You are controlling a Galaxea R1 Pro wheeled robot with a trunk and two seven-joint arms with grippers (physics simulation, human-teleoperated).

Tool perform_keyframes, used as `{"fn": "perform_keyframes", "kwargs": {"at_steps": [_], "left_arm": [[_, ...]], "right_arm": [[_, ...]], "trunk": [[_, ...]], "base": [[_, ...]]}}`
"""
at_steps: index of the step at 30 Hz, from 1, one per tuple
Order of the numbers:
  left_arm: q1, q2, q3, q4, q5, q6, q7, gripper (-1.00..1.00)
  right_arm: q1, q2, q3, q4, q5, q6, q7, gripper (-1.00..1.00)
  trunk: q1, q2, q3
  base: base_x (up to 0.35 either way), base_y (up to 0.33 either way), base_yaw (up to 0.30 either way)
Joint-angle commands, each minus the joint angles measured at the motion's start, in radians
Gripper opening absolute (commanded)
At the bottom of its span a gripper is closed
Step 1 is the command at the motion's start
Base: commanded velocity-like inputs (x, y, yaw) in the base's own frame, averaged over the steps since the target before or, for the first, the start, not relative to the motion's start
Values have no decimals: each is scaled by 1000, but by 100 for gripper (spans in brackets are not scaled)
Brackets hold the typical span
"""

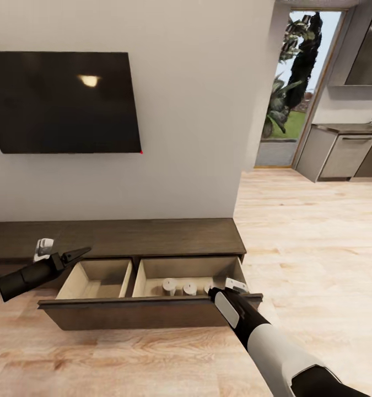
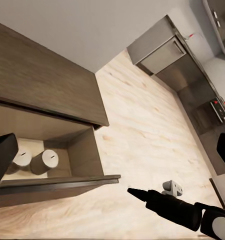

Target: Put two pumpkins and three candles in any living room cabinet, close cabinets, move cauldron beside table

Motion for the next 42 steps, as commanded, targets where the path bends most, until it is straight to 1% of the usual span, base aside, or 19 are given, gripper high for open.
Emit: {"fn": "perform_keyframes", "kwargs": {"at_steps": [1, 5, 6, 7, 9, 13, 19, 24, 26, 29, 32, 33, 34, 35, 36, 37, 39, 40, 42], "left_arm": [[-1, 0, 1, 0, -4, 4, -6, 100], [-1, 0, 1, 0, -4, 4, -6, 100], [-1, 0, 1, 0, 1, 4, -6, 100], [-1, 1, 1, 0, 13, 4, -6, 100], [-1, 2, 1, 0, 47, 4, -6, 100], [-1, 6, 2, 5, 79, 4, -4, 100], [-1, 7, 2, 12, 81, 2, 4, 100], [-1, 6, 0, 14, 76, -1, 11, 100], [-1, 5, -4, 19, 74, -3, 23, 100], [-1, -1, -11, 24, 73, -4, 82, 100], [-1, -15, -23, 41, 73, -7, 174, 100], [-1, -19, -25, 45, 73, -7, 191, 100], [-1, -27, -30, 54, 72, -9, 241, 100], [-1, -32, -31, 60, 72, -10, 270, 100], [-1, -34, -32, 62, 72, -11, 282, 100], [-1, -41, -34, 67, 71, -13, 313, 100], [-1, -49, -35, 73, 69, -16, 350, 100], [0, -51, -36, 90, 61, -29, 375, 100], [0, -53, -46, 126, 32, -77, 399, 100]], "right_arm": [[0, -1, 7, -2, -6, 5, -8, 100], [0, -1, 8, -2, -6, 5, -8, 100], [0, -1, 8, -2, -6, 5, -8, 100], [0, -1, 8, -2, -6, 5, -7, 100], [0, -1, 8, -2, -6, 5, -7, 100], [0, -1, 8, -2, -6, 6, -7, 100], [0, 0, 8, -2, -6, 7, -8, 100], [1, 10, 9, -2, -5, 9, -9, 100], [1, 11, 9, -2, -4, 9, -10, 100], [1, 11, 16, -2, -4, 10, -11, 100], [1, 11, 45, -2, -5, 12, -11, 100], [2, 11, 49, -2, -5, 13, -11, 100], [3, 11, 57, -2, -6, 14, -10, 100], [3, 11, 61, -2, -7, 15, -10, 100], [3, 11, 62, -2, -7, 15, -9, 100], [4, 11, 64, -2, -7, 15, -9, 100], [6, 11, 66, -2, -7, 15, -9, 100], [7, 11, 67, -2, -7, 15, -8, 100], [8, 11, 68, -2, -5, 14, -8, 100]], "trunk": [[3, -8, -4], [3, -8, -4], [3, -8, -4], [3, -8, -4], [11, -22, -10], [26, -50, -23], [49, -92, -42], [68, -127, -57], [76, -141, -64], [88, -162, -73], [99, -183, -82], [103, -190, -86], [107, -197, -89], [111, -204, -92], [114, -211, -95], [118, -218, -98], [126, -232, -104], [130, -239, -107], [137, -253, -114]], "base": [[-345, 0, 0], [-301, 0, 0], [-227, 0, 0], [-191, 0, 0], [-125, 0, 0], [-45, 0, 0], [-5, 0, 0], [0, 0, 0], [-87, -16, 0], [-244, -56, 0], [-203, -46, 0], [-103, -23, 0], [-53, -12, 0], [-34, -8, 0], [-27, -6, 0], [-14, -3, 0], [-7, -2, 0], [-3, -1, 0], [-2, 0, 0]]}}
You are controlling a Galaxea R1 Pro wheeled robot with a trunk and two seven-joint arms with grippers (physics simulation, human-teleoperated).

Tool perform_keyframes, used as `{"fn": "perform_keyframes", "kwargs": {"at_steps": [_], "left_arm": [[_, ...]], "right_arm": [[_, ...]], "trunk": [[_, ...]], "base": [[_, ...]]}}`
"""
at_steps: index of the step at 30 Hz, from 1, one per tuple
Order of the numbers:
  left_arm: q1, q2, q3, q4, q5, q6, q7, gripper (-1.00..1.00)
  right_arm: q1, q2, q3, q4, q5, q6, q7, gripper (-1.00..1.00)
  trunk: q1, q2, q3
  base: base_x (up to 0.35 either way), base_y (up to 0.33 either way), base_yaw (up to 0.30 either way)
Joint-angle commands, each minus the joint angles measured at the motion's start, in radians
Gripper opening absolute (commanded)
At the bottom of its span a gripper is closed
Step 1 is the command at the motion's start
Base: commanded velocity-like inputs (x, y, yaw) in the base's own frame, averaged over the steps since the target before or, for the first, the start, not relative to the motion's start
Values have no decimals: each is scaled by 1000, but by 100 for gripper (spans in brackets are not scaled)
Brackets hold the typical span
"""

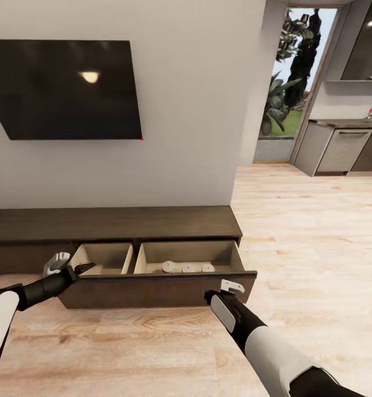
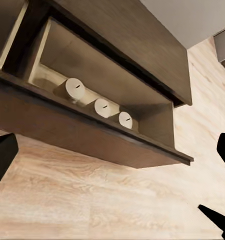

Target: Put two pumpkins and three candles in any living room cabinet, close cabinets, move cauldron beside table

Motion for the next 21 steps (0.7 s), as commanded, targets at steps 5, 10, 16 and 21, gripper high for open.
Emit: {"fn": "perform_keyframes", "kwargs": {"at_steps": [5, 10, 16, 21], "left_arm": [[-1, -28, -132, 79, -68, -163, 17, 100], [-1, -73, -252, 98, -142, -265, 126, 100], [-1, -141, -330, 189, -178, -365, 227, 100], [-2, -158, -403, 221, -241, -417, 249, 100]], "right_arm": [[-3, 0, 5, -1, 0, 3, -6, 100], [-3, 0, 11, -1, 0, 4, -6, 100], [-3, 0, 39, -1, 0, 5, -6, 100], [-3, -1, 45, 1, 0, 6, -7, 100]], "trunk": [[19, -36, -17], [38, -71, -32], [61, -113, -51], [81, -148, -67]], "base": [[0, 0, 0], [0, 0, 0], [0, 0, 0], [0, 0, 0]]}}
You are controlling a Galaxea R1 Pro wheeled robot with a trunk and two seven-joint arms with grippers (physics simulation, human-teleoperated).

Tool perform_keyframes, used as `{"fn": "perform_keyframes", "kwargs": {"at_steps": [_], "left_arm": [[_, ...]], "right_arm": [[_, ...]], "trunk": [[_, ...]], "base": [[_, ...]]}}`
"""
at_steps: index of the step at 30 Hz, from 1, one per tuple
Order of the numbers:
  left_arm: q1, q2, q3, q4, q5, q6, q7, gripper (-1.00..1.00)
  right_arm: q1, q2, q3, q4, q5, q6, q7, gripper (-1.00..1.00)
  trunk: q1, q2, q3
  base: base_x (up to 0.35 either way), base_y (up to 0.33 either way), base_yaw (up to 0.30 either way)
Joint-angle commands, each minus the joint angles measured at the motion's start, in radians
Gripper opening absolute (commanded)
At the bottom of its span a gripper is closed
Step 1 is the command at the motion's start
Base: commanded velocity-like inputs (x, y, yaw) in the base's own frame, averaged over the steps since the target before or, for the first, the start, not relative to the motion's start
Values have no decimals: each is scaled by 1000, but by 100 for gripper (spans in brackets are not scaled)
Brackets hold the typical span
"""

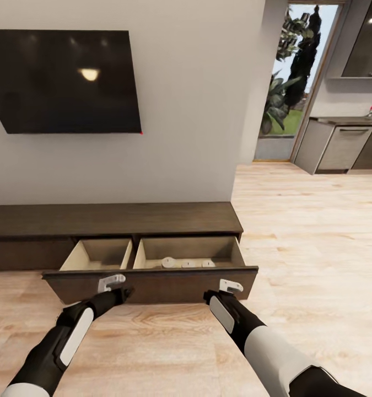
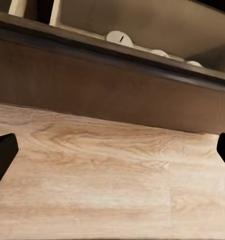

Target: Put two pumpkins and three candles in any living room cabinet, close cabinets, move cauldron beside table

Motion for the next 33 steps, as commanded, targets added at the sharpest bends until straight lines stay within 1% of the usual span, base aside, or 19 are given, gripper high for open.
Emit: {"fn": "perform_keyframes", "kwargs": {"at_steps": [1, 5, 7, 11, 13, 16, 17, 18, 20, 23, 25, 27, 30, 32, 33], "left_arm": [[-1, -3, -8, 4, -14, 1, 1, 100], [0, -12, -14, 14, -47, -6, 3, 100], [-1, -20, -16, 27, -56, -26, 3, 100], [-1, -32, -17, 68, -61, -93, 3, 100], [-1, -37, -17, 85, -62, -115, 3, 100], [-1, -40, -17, 93, -64, -124, 3, 100], [-1, -40, -18, 96, -69, -127, 3, 100], [-1, -41, -18, 99, -79, -134, 3, 100], [-1, -48, -18, 109, -116, -164, 3, 100], [-1, -83, -18, 134, -178, -210, 3, 100], [-1, -103, -17, 151, -211, -224, 4, 100], [-1, -118, -17, 161, -229, -230, 4, 100], [-1, -130, -17, 168, -238, -234, 5, 100], [-1, -133, -17, 171, -240, -236, 6, 100], [-1, -134, -17, 172, -241, -237, 7, 100]], "right_arm": [[-1, -1, 8, 0, -6, 4, -8, 100], [-1, -3, 8, 4, -6, 1, -7, 100], [-1, -4, 8, 5, -4, -1, -7, 100], [-1, -6, 9, 9, 7, -5, -7, 100], [-1, -9, 9, 19, 16, -7, -7, 100], [-1, -11, 9, 46, 19, -27, -7, 100], [-1, -11, 11, 55, 20, -51, -6, 100], [-1, -11, 17, 67, 23, -80, -5, 100], [-1, -9, 54, 104, 42, -146, 3, 100], [-1, -7, 126, 146, 63, -239, 29, 100], [-1, -8, 149, 157, 67, -269, 48, 100], [-1, -10, 159, 163, 70, -282, 57, 100], [-1, -11, 164, 180, 72, -294, 63, 100], [-1, -11, 166, 188, 72, -328, 64, 100], [-1, -10, 167, 198, 73, -359, 65, 100]], "trunk": [[4, -8, -4], [19, -36, -17], [27, -50, -23], [42, -78, -35], [50, -92, -42], [61, -113, -51], [65, -120, -54], [69, -127, -57], [77, -141, -64], [88, -162, -73], [96, -176, -79], [103, -190, -86], [115, -211, -95], [123, -225, -101], [126, -232, -104]], "base": [[0, 0, 0], [0, 0, 0], [0, 0, 0], [0, 0, 0], [0, 0, 0], [0, 0, 0], [0, 0, 0], [0, 0, 0], [0, 0, 0], [0, 0, 0], [0, 0, 0], [0, 0, 0], [0, 0, 0], [0, 0, 0], [0, 0, 0]]}}
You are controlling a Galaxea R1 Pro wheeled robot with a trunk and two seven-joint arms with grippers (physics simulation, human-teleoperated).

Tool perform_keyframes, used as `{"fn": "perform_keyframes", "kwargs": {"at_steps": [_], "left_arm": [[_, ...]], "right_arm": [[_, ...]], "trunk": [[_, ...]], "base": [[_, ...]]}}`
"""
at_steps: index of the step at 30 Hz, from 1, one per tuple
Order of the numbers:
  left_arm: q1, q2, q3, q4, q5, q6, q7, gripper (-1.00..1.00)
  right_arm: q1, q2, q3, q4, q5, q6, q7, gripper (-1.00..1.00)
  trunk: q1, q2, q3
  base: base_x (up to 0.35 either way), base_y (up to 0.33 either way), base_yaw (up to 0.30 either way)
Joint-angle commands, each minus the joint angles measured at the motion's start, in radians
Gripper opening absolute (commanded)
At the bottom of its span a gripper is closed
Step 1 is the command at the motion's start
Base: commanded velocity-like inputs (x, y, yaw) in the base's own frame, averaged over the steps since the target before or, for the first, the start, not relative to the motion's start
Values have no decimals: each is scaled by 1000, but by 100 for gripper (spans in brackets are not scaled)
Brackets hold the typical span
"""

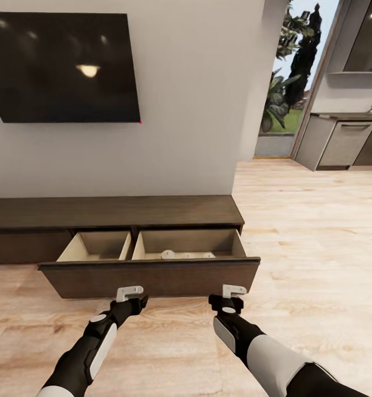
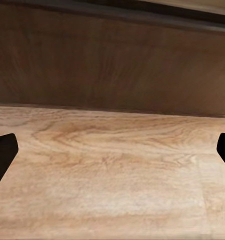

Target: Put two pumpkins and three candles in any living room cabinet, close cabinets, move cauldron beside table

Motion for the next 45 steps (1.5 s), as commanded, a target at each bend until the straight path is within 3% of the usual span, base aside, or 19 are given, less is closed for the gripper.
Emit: {"fn": "perform_keyframes", "kwargs": {"at_steps": [1, 6, 13, 18, 21, 26, 45], "left_arm": [[0, -2, 1, 1, 6, 1, -1, 100], [0, -6, 1, 49, 5, -163, 4, 100], [0, -21, 1, 86, 2, -219, 50, 100], [0, -22, 1, 87, 2, -219, 55, 100], [0, -22, 1, 88, 2, -217, 56, 100], [0, -22, 1, 88, 3, -211, 56, 100], [0, -22, 0, 79, 6, -71, 52, 100]], "right_arm": [[-1, 0, 8, 10, -10, -22, -4, 100], [-1, 0, 10, 29, -9, -51, -1, 100], [-1, 0, 10, 32, -8, -59, 33, 100], [-1, 0, 15, 37, -8, -141, 38, 100], [-1, 0, 38, 43, -8, -160, 38, 100], [-1, 1, 55, 45, -8, -166, 38, 100], [-1, 3, 58, 45, -8, -167, 38, 100]], "trunk": [[4, -8, -4], [23, -43, -20], [50, -92, -42], [69, -127, -57], [80, -148, -67], [100, -183, -82], [172, -316, -142]], "base": [[0, 0, 0], [0, 0, 0], [0, 0, 0], [0, 0, 0], [0, 0, 0], [0, 0, 0], [0, 0, 0]]}}
